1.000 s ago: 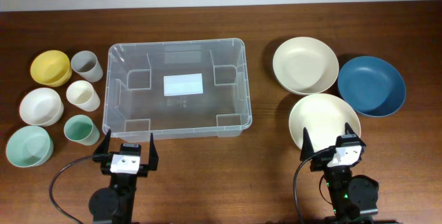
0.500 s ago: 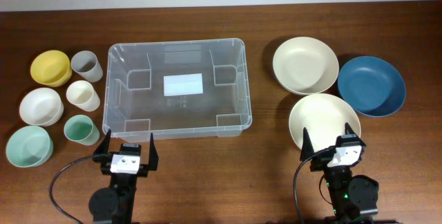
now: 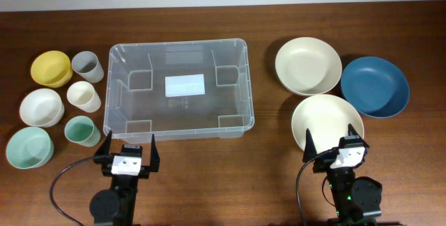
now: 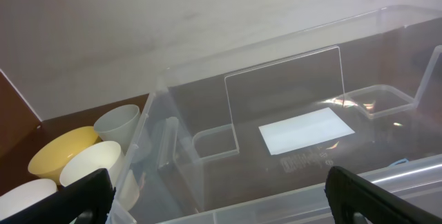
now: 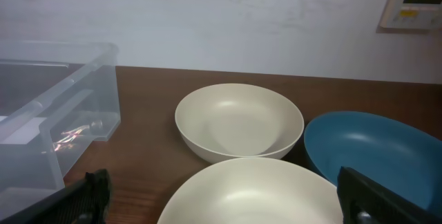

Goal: Pack container

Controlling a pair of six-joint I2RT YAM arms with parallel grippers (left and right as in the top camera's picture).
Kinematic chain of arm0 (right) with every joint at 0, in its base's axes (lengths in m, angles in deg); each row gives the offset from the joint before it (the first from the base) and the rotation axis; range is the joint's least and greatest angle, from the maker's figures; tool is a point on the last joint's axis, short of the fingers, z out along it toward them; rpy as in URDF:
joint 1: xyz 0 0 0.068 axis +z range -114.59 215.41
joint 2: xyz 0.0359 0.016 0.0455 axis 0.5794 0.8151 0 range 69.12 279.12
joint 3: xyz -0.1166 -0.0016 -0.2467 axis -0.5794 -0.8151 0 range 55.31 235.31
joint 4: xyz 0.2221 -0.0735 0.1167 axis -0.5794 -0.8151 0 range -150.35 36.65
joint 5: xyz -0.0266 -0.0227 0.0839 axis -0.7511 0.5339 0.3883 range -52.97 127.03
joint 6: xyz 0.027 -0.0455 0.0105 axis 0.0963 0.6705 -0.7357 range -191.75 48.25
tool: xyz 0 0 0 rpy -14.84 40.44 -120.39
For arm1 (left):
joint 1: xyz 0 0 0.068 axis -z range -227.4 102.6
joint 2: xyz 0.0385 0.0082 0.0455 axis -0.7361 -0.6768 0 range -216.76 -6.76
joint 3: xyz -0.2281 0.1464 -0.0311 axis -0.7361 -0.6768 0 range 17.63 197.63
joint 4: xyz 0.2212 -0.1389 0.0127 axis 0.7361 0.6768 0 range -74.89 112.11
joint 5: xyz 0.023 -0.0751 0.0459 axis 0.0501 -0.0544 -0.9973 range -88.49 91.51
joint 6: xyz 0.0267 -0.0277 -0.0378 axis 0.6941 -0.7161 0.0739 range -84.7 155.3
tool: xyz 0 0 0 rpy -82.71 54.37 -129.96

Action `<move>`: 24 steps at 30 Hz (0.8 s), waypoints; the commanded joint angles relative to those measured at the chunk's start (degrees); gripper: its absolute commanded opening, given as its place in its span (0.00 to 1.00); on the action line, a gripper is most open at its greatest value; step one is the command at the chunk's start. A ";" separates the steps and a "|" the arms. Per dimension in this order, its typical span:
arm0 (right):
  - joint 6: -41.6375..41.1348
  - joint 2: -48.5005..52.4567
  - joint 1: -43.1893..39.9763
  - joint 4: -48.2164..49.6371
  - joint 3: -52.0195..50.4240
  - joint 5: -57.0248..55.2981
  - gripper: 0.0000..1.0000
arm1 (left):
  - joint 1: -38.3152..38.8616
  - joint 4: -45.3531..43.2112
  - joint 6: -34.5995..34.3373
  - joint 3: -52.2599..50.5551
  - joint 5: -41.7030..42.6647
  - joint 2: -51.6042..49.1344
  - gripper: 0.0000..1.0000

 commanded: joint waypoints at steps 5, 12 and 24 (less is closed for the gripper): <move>-0.22 -0.59 0.39 0.02 -0.61 0.68 0.99 | -0.24 0.48 -0.37 -0.11 -0.44 0.48 1.00; -5.16 -0.59 0.42 0.79 -0.55 2.93 0.99 | -0.24 0.48 -0.37 -0.11 -0.44 0.46 1.00; -8.09 8.17 0.35 -18.21 25.64 -7.39 0.99 | -0.24 0.48 -0.37 -0.11 -0.42 0.46 1.00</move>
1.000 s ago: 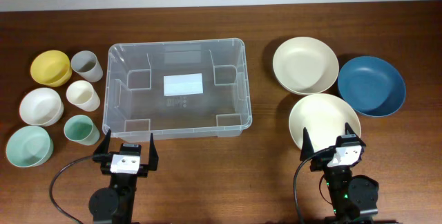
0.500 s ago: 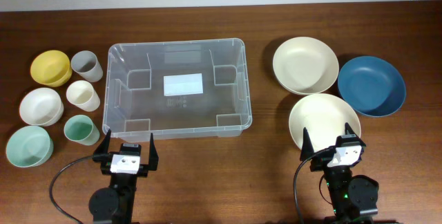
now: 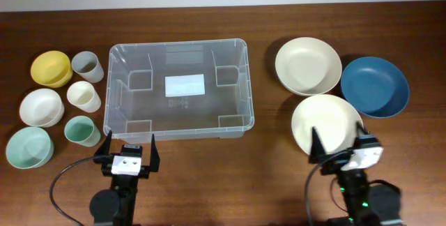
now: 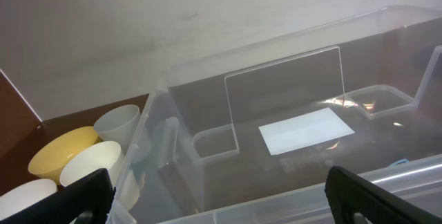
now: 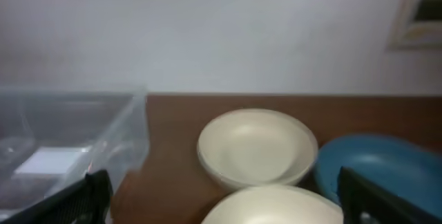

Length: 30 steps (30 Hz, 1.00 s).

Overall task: Pack container
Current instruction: 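Reach the right gripper to the front cream bowl and grasp its rim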

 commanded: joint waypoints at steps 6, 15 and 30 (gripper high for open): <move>-13.79 19.45 0.28 -39.52 27.43 -6.97 0.99 | -0.24 0.46 -0.37 -0.11 -0.44 0.46 1.00; -26.58 32.52 0.07 -45.03 29.75 5.86 0.99 | -0.24 0.46 -0.37 -0.11 -0.44 0.46 1.00; -48.28 54.40 -4.70 -45.46 29.64 -13.09 0.99 | -0.24 0.46 -0.37 -0.11 -0.44 0.44 1.00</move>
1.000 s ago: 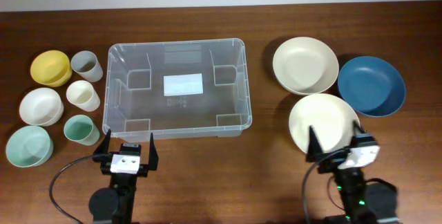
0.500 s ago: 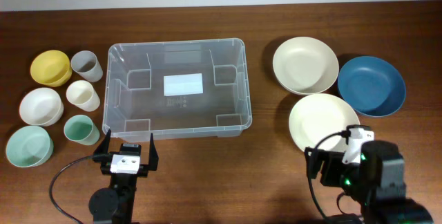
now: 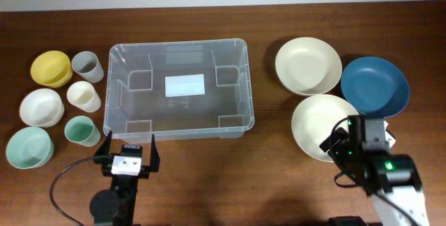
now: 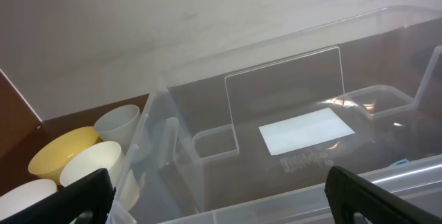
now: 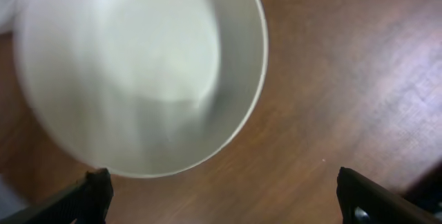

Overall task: Pack container
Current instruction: 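Reach the right gripper to the front cream bowl and grasp its rim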

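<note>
The clear plastic container [image 3: 178,90] stands empty in the middle of the table, its inside with a white label [image 4: 306,130] filling the left wrist view. My left gripper [image 3: 129,144] rests open just in front of its near wall, fingers [image 4: 76,196] at the frame's lower corners. My right gripper [image 3: 346,137] is raised and open over the near cream bowl [image 3: 322,125], which shows blurred from above [image 5: 138,65] with nothing between the fingers [image 5: 93,191].
A second cream bowl [image 3: 308,65] and a blue bowl [image 3: 375,86] lie at the back right. Left of the container sit a yellow bowl [image 3: 51,68], white bowl [image 3: 40,107], pale green bowl [image 3: 28,147] and three cups [image 3: 83,96].
My right arm has lifted and tipped down; its camera now looks straight down on the near cream bowl instead of across the bowls. The left arm and all dishes are unmoved.
Both grippers first rested open at the table's front edge, the right one facing the three bowls. Then the right gripper had shifted a little to the right with its view turned. Now it hangs over the near cream bowl, still open.
</note>
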Controlling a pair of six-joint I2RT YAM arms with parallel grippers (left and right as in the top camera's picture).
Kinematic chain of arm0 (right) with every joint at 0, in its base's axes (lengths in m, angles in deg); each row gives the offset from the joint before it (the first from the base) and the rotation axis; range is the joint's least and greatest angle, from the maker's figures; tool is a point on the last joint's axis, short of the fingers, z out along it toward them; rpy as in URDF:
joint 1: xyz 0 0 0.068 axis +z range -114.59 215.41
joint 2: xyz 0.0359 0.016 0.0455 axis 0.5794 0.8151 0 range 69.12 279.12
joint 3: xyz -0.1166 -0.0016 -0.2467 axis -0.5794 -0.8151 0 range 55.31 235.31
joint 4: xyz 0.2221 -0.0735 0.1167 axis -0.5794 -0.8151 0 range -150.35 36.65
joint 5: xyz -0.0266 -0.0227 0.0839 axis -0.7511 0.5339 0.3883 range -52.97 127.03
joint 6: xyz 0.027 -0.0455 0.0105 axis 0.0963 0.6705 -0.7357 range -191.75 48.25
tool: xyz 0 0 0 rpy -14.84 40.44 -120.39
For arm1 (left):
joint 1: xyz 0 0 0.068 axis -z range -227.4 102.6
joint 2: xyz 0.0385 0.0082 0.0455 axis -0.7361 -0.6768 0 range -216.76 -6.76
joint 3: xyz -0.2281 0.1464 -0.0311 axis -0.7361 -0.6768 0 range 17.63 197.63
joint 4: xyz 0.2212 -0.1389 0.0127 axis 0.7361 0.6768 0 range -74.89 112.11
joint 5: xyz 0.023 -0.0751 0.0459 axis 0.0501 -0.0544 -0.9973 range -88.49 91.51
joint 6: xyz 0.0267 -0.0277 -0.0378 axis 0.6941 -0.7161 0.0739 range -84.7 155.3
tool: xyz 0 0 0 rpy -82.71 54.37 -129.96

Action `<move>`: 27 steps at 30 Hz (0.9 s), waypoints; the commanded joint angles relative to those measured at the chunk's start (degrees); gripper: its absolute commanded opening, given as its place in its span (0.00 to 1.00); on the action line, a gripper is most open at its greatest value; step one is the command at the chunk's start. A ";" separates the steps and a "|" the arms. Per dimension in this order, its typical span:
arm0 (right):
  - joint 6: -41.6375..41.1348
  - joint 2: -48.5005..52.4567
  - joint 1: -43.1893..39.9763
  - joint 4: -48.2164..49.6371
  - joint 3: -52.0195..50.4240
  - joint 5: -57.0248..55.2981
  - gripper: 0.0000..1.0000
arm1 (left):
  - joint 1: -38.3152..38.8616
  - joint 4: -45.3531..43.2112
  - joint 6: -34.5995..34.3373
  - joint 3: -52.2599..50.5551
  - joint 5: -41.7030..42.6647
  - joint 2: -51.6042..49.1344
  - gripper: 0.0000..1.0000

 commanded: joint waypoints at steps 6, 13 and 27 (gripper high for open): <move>-2.47 15.89 -0.42 5.11 1.07 -0.39 0.99 | -0.24 0.48 -0.37 -0.11 -0.42 0.44 1.00; -4.70 23.43 -0.44 10.91 1.07 3.48 0.99 | -0.24 0.48 -0.37 -0.11 -0.42 0.44 1.00; -13.00 25.03 -0.42 21.00 -3.34 13.94 0.99 | -0.24 0.48 -0.37 -0.11 -0.42 0.42 1.00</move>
